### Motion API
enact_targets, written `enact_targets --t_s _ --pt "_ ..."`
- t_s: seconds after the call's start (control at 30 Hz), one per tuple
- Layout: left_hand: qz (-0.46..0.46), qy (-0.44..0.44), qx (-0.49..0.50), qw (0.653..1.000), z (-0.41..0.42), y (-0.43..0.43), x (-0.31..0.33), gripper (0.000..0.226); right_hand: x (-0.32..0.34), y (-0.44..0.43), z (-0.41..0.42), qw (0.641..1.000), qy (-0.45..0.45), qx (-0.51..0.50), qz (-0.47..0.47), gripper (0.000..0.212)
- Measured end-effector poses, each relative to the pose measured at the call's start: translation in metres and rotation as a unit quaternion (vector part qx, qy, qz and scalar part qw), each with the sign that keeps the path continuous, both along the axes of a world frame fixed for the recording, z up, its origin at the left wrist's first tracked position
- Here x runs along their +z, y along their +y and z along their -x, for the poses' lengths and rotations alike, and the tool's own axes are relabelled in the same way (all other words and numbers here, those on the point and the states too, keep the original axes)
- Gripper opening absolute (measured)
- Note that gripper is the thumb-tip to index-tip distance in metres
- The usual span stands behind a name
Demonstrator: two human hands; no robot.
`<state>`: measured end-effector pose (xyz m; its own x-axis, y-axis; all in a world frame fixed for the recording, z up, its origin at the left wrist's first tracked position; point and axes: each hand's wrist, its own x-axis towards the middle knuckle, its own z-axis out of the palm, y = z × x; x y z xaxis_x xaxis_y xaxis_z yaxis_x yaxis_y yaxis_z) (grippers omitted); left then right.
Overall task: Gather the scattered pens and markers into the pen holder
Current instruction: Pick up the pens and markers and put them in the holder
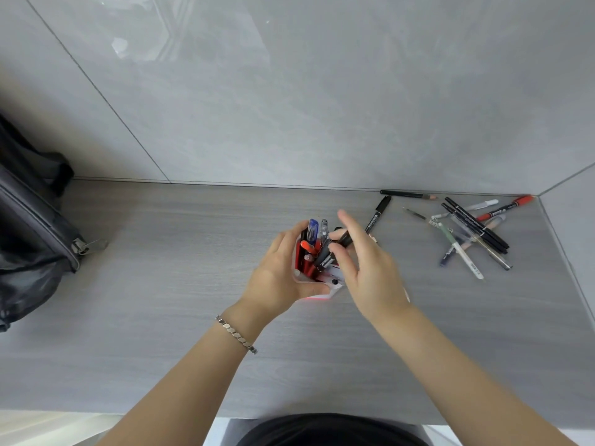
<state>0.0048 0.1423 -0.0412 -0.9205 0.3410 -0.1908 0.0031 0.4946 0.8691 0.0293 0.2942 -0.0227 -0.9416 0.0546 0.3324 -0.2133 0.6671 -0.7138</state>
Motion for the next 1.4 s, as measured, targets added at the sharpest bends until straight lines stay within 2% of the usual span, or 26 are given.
enact_targets --t_s 0.07,0.17,0.23,0.27,0.33,0.4,0.47,0.53,0.6,0.63,0.7,0.73,0.9,1.1,1.17,1.23,1.27,1.33,1.4 --pt "0.0 0.001 0.003 1.0 0.0 0.0 0.0 0.097 -0.008 0.0 -0.003 0.996 0.05 0.012 -0.077 0.036" --pt "-0.004 0.003 -0.001 1.0 0.0 0.001 0.0 0.096 -0.02 0.002 -0.015 0.982 0.037 0.085 -0.166 0.046" --pt "-0.004 0.004 -0.005 1.0 0.001 0.001 0.0 0.1 -0.021 0.012 -0.022 0.978 0.014 0.135 -0.156 0.045" --pt "-0.001 0.002 -0.004 1.0 0.001 0.001 0.0 0.101 -0.021 0.021 -0.023 0.984 0.006 0.128 -0.127 0.042" --pt "0.008 0.001 -0.005 1.0 0.001 0.0 0.0 0.102 -0.022 0.044 -0.017 0.997 -0.022 0.031 -0.069 0.034" --pt "0.008 -0.001 -0.007 1.0 0.0 -0.001 0.0 0.101 -0.032 0.067 -0.004 0.988 -0.118 -0.084 -0.057 0.028" --pt "0.003 -0.006 -0.006 1.0 0.001 -0.002 0.0 0.098 -0.046 0.079 0.009 0.947 -0.281 -0.138 -0.072 0.039" --pt "0.003 -0.009 -0.006 1.0 0.001 -0.001 0.001 0.096 -0.058 0.083 0.021 0.911 -0.374 -0.137 -0.11 0.051" --pt "0.006 -0.01 -0.007 1.0 0.001 0.0 0.003 0.096 -0.067 0.082 0.034 0.897 -0.398 -0.117 -0.156 0.045" --pt "0.007 -0.009 -0.008 1.0 0.001 0.0 0.004 0.097 -0.069 0.08 0.041 0.894 -0.399 -0.129 -0.156 0.038" --pt "0.009 -0.008 -0.008 1.0 0.0 0.0 0.004 0.096 -0.068 0.074 0.059 0.892 -0.4 -0.195 -0.081 0.031" --pt "0.012 -0.009 -0.008 1.0 0.0 -0.001 0.003 0.096 -0.067 0.071 0.069 0.889 -0.395 -0.229 -0.04 0.032" --pt "0.008 -0.013 -0.01 1.0 0.001 -0.001 0.0 0.097 -0.058 0.061 0.114 0.872 -0.371 -0.316 0.042 0.039" --pt "0.027 0.001 -0.005 1.0 0.001 0.001 0.007 0.096 -0.065 0.065 0.119 0.876 -0.39 -0.282 0.02 0.043" --pt "0.06 0.045 -0.003 0.997 -0.003 0.005 0.009 0.099 -0.06 0.065 0.107 0.889 -0.371 -0.261 0.063 0.036" --pt "0.101 0.125 -0.004 0.987 -0.008 0.01 0.006 0.106 -0.053 0.066 0.088 0.896 -0.347 -0.245 0.126 0.02" --pt "0.123 0.162 -0.004 0.979 -0.009 0.014 0.007 0.109 -0.048 0.066 0.076 0.896 -0.335 -0.237 0.168 0.02" --pt "0.157 0.22 0.001 0.963 -0.007 0.024 0.008 0.105 -0.034 0.067 0.052 0.892 -0.297 -0.224 0.256 0.037" --pt "0.175 0.247 -0.001 0.953 -0.003 0.035 0.01 0.09 -0.016 0.067 0.027 0.896 -0.224 -0.214 0.319 0.05"
